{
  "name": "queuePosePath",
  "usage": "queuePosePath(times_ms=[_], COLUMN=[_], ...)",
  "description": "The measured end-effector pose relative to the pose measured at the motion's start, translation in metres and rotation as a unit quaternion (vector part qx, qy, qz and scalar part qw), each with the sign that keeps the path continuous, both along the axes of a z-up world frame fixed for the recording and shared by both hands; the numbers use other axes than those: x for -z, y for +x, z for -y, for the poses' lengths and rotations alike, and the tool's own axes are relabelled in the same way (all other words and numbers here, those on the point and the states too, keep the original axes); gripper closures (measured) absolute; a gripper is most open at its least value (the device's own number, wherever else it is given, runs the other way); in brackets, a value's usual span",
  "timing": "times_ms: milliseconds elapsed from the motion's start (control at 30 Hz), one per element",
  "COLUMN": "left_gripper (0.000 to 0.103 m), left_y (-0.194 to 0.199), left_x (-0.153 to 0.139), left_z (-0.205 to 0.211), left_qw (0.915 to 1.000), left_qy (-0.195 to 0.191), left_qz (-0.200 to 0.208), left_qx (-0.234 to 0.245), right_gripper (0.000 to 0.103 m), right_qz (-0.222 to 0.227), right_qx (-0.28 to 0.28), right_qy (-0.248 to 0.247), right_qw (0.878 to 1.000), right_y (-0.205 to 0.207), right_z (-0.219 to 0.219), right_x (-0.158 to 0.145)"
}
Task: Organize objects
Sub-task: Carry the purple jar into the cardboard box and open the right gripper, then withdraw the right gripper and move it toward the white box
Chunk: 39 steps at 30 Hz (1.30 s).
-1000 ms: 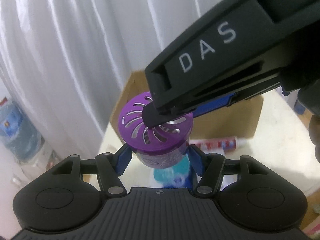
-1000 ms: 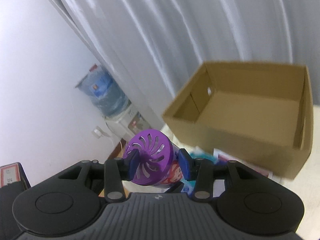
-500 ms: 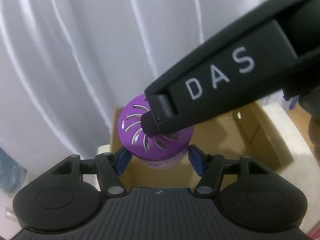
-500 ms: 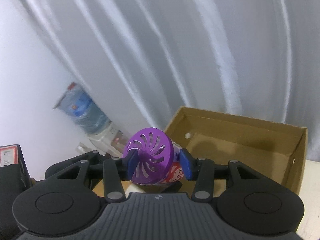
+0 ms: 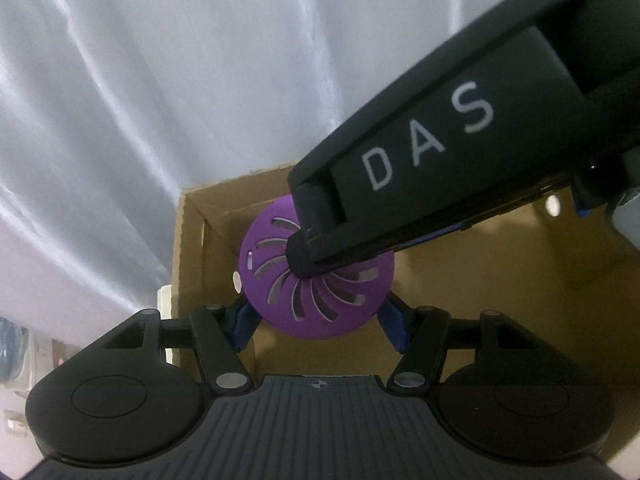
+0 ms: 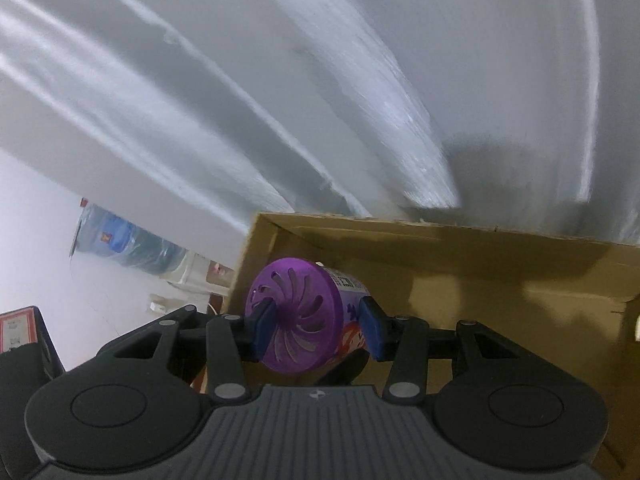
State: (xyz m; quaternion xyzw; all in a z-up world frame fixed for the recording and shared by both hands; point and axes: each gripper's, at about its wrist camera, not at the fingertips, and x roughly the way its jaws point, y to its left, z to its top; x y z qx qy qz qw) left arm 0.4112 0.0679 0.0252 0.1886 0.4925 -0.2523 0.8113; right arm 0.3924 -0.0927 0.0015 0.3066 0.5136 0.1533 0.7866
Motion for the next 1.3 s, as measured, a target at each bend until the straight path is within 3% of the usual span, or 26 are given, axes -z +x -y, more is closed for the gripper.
queuePosePath(times_ms=[100, 233, 367, 500, 700, 933, 1067, 1200, 1300], left_gripper=[0.038, 0.027, 0.026, 0.026, 0.019, 0.009, 0.009, 0.009, 0.009], left_y=[0.004, 0.012, 0.010, 0.006, -0.008, -0.055, -0.113, -0.173, -0.217], left_x=[0.009, 0.016, 0.018, 0.016, -0.013, -0.070, -0.100, -0.108, -0.107], left_z=[0.002, 0.000, 0.001, -0.006, -0.031, -0.066, -0.095, -0.113, -0.115], left_qw=[0.9999, 0.9998, 0.9998, 0.9997, 0.9982, 0.9893, 0.9806, 0.9746, 0.9702], left_qy=[0.012, 0.014, 0.017, -0.001, -0.048, -0.125, -0.165, -0.173, -0.182], left_qz=[-0.006, -0.010, -0.009, -0.007, 0.012, 0.050, 0.082, 0.124, 0.142], left_qx=[-0.005, -0.009, -0.010, -0.022, -0.036, -0.057, -0.067, -0.071, -0.075], right_gripper=[0.054, 0.054, 0.054, 0.054, 0.054, 0.053, 0.043, 0.030, 0.029], right_qz=[-0.018, -0.030, -0.031, -0.013, 0.026, 0.106, 0.167, 0.199, 0.186], right_qx=[-0.002, -0.002, 0.005, 0.011, 0.022, 0.034, 0.033, 0.039, 0.053], right_qy=[0.022, 0.041, 0.039, 0.031, 0.022, 0.077, 0.125, 0.142, 0.141], right_qw=[1.000, 0.999, 0.999, 0.999, 0.999, 0.991, 0.978, 0.969, 0.971], right_y=[0.007, 0.011, 0.009, 0.001, -0.029, -0.106, -0.175, -0.239, -0.275], right_z=[0.001, -0.001, -0.002, 0.004, 0.020, 0.049, 0.070, 0.084, 0.088], right_x=[0.014, 0.030, 0.032, 0.020, -0.016, -0.077, -0.107, -0.109, -0.095])
